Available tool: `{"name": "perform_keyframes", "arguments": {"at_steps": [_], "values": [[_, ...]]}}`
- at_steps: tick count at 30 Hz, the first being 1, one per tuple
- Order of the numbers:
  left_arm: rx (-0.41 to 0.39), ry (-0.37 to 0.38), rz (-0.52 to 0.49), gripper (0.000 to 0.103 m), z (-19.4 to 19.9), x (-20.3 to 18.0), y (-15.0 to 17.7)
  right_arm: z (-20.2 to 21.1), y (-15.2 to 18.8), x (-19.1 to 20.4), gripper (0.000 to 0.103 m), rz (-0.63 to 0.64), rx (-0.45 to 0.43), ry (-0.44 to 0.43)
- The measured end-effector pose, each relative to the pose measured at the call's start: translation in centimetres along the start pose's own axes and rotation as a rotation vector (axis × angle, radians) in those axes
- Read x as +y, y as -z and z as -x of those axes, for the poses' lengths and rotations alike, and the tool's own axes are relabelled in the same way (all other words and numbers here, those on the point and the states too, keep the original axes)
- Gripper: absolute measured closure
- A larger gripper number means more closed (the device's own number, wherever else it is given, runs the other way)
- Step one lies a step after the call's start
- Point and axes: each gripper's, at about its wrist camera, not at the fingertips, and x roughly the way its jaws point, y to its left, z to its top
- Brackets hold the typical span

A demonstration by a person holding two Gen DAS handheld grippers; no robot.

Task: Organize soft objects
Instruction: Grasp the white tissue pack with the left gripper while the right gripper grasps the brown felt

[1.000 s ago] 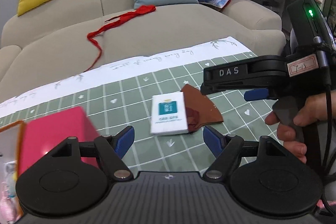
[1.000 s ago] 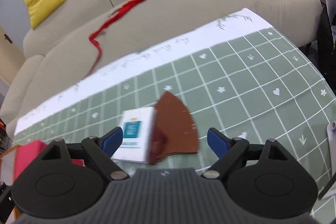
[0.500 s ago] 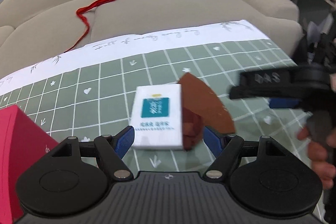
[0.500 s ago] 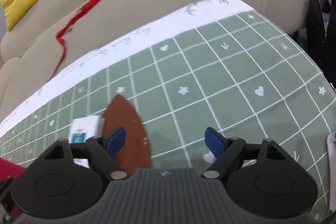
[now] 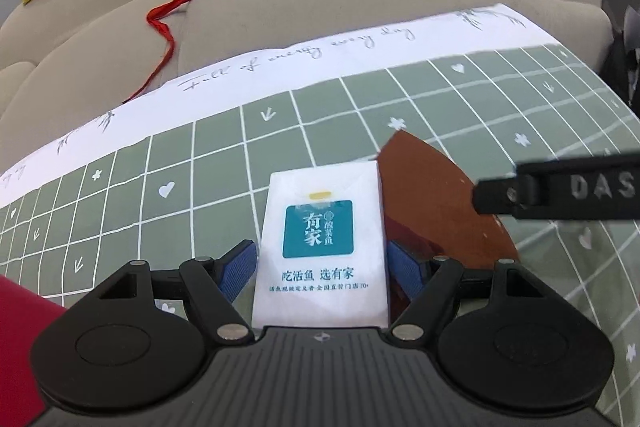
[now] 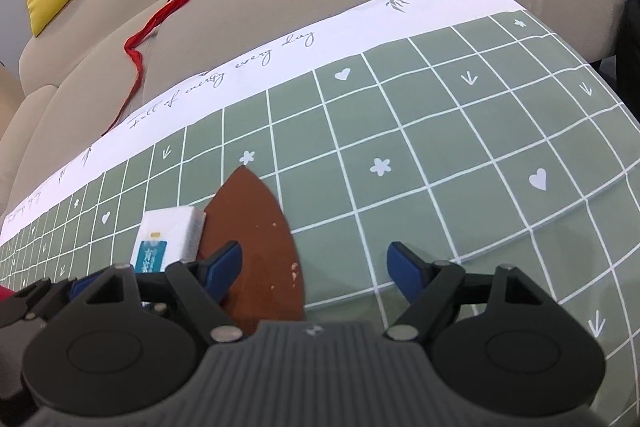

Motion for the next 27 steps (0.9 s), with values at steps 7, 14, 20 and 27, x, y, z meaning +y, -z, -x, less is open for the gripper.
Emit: {"name": "perform_keyframes", "arguments": {"at_steps": [7,14,20,27], "values": [[0.005,0.031,0.126,0.024,-1.1,1.9,-0.8,-0.1,0.2,0.6,0.024,0.015,0.012,-0.018],[0.000,0.056,0.136,0.029,-0.6,3.4,0.3,-0.1,0.3,0.7,0.029,0.017,0.017,-0.017],[0.035,0.093,0.200,0.030,1.0,4.3,0.9,-0.5,0.3,2.0,0.026,0.040,0.042,0.012],[0.052,0.153,0.241,0.030,3.1,4.9,2.1,-1.4,0.7,4.6,0.014,0.079,0.080,0.025]]}}
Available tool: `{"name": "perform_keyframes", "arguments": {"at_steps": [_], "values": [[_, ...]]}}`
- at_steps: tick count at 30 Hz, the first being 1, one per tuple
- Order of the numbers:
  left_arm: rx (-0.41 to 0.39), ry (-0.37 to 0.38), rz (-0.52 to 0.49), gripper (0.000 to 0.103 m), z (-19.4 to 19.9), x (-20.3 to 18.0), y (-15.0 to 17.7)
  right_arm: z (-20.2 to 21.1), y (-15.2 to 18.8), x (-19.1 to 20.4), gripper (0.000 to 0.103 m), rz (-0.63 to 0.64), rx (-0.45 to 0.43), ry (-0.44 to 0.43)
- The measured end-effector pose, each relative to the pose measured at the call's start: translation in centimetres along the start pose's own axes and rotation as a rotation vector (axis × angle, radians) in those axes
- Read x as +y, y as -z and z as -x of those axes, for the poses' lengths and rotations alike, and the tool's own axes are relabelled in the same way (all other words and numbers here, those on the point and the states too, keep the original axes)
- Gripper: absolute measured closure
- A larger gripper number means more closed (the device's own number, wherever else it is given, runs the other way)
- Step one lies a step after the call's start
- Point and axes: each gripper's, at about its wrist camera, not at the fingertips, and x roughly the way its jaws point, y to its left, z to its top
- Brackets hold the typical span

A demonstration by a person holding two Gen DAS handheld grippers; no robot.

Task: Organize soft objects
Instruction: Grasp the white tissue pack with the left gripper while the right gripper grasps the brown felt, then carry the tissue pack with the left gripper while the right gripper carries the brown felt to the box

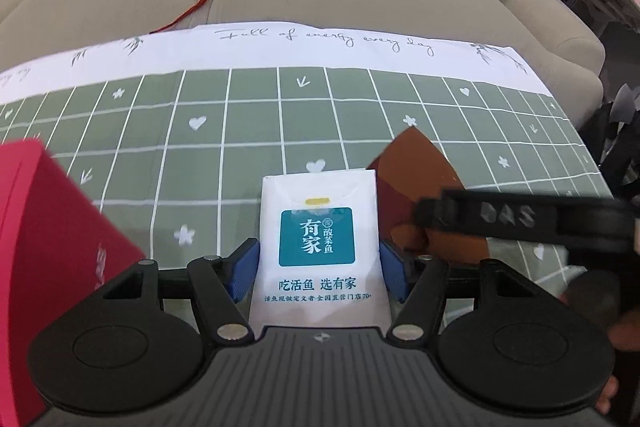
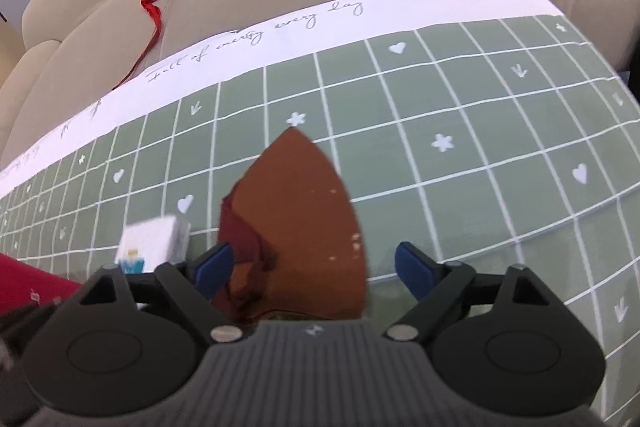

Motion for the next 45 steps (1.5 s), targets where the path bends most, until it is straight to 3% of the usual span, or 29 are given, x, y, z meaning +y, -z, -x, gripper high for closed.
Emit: {"name": "perform_keyframes", "arguments": {"at_steps": [3,7,14,21,27,29,32,35,45], "values": [[0.007,0.016,0.026,0.030,0.8,0.6,0.7,-0.4,0.0,0.8,0.009,-0.003,0.009,-0.008],[0.026,0.047,0.063,0.030,1.6,1.7,1.5,-1.1,0.3,2.5,0.002,0.033,0.008,0.052],[0.026,0.025,0.032,0.030,2.0,2.1,2.8,-2.6,0.9,5.0,0.002,0.142,-0.007,0.204],[0.017,0.028,0.015,0.030,2.3,2.0,2.9,-2.3,1.3,4.7,0.005,0.171,-0.021,0.212],[0.025,0.025,0.020,0.030,2.3,2.0,2.9,-1.5,1.2,4.4,0.026,0.163,-0.032,0.219],[0.047,0.049,0.042,0.030,2.3,2.1,3.0,-1.1,1.1,4.2,0.054,0.155,-0.047,0.228],[0.055,0.077,0.063,0.030,2.4,2.0,3.1,-0.5,0.9,3.5,0.072,0.125,-0.055,0.222],[0.041,0.062,0.022,0.030,2.4,1.2,3.1,-0.1,0.4,1.9,0.091,0.051,-0.051,0.180],[0.034,0.049,0.004,0.030,3.1,0.8,3.2,1.7,0.1,-1.2,0.095,-0.160,-0.020,-0.087]]}}
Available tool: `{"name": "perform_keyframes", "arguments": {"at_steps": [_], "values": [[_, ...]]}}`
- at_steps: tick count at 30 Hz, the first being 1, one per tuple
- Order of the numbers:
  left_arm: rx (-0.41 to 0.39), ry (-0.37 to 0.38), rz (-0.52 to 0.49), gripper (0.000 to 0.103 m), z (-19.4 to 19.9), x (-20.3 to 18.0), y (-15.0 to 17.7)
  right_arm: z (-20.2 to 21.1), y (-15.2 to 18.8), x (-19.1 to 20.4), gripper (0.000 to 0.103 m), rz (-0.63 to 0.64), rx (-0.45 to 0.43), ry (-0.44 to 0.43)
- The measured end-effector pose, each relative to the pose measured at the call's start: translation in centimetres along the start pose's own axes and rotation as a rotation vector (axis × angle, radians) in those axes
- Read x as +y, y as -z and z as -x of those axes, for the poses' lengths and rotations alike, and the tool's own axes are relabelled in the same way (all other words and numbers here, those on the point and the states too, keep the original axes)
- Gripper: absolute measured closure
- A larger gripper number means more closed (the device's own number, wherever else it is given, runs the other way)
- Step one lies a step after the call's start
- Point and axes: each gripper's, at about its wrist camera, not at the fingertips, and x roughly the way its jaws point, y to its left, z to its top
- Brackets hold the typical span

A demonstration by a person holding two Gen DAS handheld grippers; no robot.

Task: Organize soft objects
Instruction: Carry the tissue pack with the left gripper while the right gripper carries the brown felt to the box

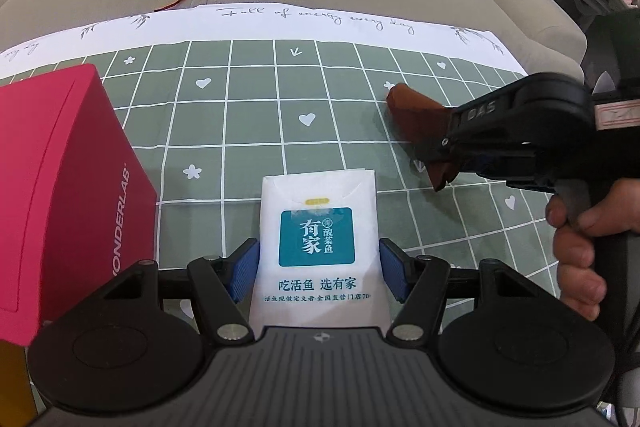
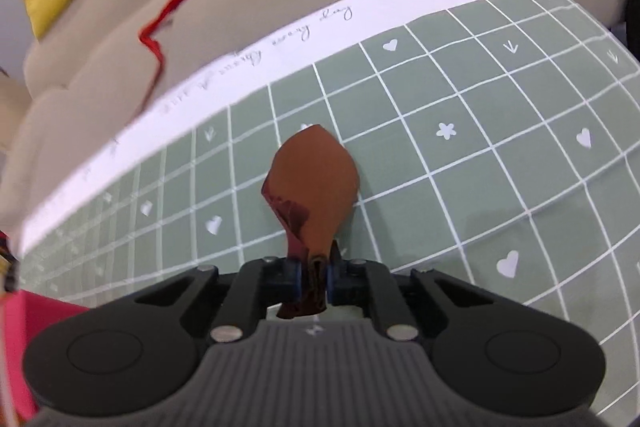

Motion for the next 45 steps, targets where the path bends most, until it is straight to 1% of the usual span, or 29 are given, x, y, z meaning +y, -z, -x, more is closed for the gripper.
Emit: {"name": "perform_keyframes", "arguments": {"at_steps": [4,8,14,19,25,31,34,40,45], "values": [[-0.005,0.001,0.005,0.030,0.3,-0.1,-0.4,0.8,0.6,0.0,0.095,0.010,-0.018,0.040],[-0.019,0.013,0.009,0.030,1.1,-0.1,-0.8,1.9,1.0,-0.2,0.095,0.006,-0.035,0.056],[-0.046,0.014,-0.032,0.030,2.5,-0.8,-1.4,3.7,1.1,0.6,0.095,0.050,-0.086,0.113],[-0.059,0.021,-0.039,0.030,3.9,-0.9,-2.2,5.0,1.1,2.3,0.095,0.093,-0.120,0.122],[-0.108,-0.007,-0.065,0.030,6.2,-0.3,-3.5,6.7,1.8,4.6,0.094,0.118,-0.151,0.109],[-0.148,-0.028,-0.060,0.030,8.5,1.1,-4.4,7.8,2.7,6.9,0.094,0.139,-0.168,0.109],[-0.150,-0.059,-0.042,0.030,9.3,2.0,-4.7,8.8,3.0,8.0,0.094,0.139,-0.183,0.100],[-0.184,-0.072,-0.009,0.030,12.0,5.0,-5.0,11.0,4.5,12.3,0.092,0.241,-0.230,0.091],[-0.224,-0.111,-0.002,0.030,14.8,8.7,-4.7,12.1,7.0,17.2,0.092,0.332,-0.240,0.047]]}}
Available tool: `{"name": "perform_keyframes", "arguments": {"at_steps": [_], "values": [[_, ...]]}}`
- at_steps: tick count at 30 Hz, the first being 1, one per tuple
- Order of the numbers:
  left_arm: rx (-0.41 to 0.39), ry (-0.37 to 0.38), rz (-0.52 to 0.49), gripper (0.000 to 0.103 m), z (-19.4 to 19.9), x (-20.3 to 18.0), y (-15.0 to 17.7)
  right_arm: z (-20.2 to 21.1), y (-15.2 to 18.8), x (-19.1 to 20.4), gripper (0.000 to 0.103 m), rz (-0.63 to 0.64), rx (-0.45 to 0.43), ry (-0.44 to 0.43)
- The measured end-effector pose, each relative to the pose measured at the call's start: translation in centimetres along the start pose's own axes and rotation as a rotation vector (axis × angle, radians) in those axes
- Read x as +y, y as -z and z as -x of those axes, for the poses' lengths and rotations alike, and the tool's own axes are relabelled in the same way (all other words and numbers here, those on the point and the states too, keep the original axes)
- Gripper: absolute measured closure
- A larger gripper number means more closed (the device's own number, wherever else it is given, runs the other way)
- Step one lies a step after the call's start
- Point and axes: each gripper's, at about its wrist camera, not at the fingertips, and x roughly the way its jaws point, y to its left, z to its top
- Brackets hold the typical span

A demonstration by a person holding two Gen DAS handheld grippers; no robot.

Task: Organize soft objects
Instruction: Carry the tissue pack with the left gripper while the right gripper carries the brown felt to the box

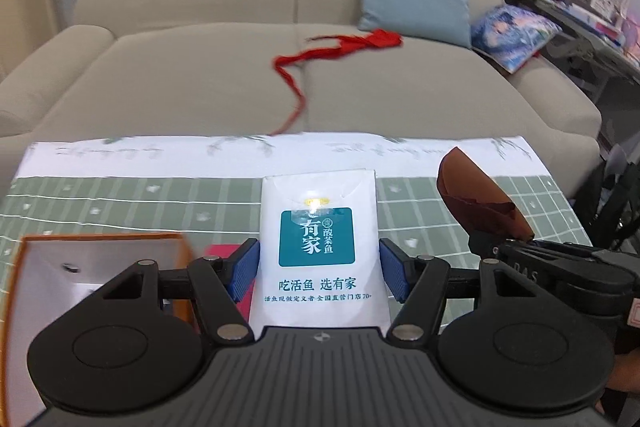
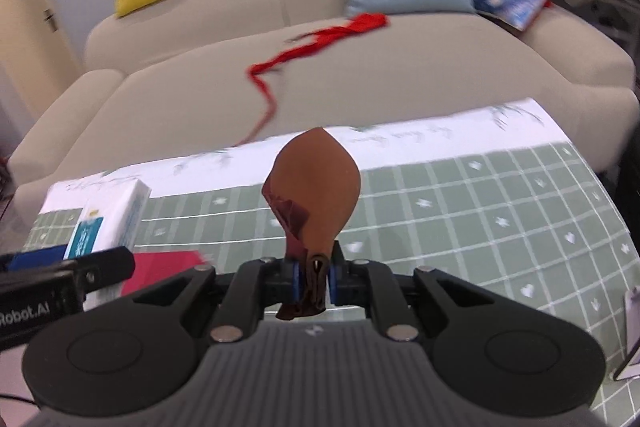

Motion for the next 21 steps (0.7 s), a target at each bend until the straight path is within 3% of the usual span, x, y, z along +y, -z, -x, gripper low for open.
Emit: {"name": "perform_keyframes", "arguments": {"at_steps": [2,9,12,21], "values": [[-0.012,-0.012,0.015,0.030,1.1,2.0,0.4,1.0,0.3,2.2,0.092,0.022,-0.039,-0.021],[-0.027,-0.067,0.067,0.030,4.0,8.7,2.5,3.4,1.5,11.0,0.093,0.141,-0.052,-0.162],[-0.026,-0.086,0.112,0.030,4.7,11.6,3.2,3.7,2.3,14.3,0.093,0.191,-0.020,-0.227],[0.034,-0.150,0.220,0.030,4.9,18.0,5.2,2.7,5.4,22.2,0.093,0.368,0.093,-0.272]]}}
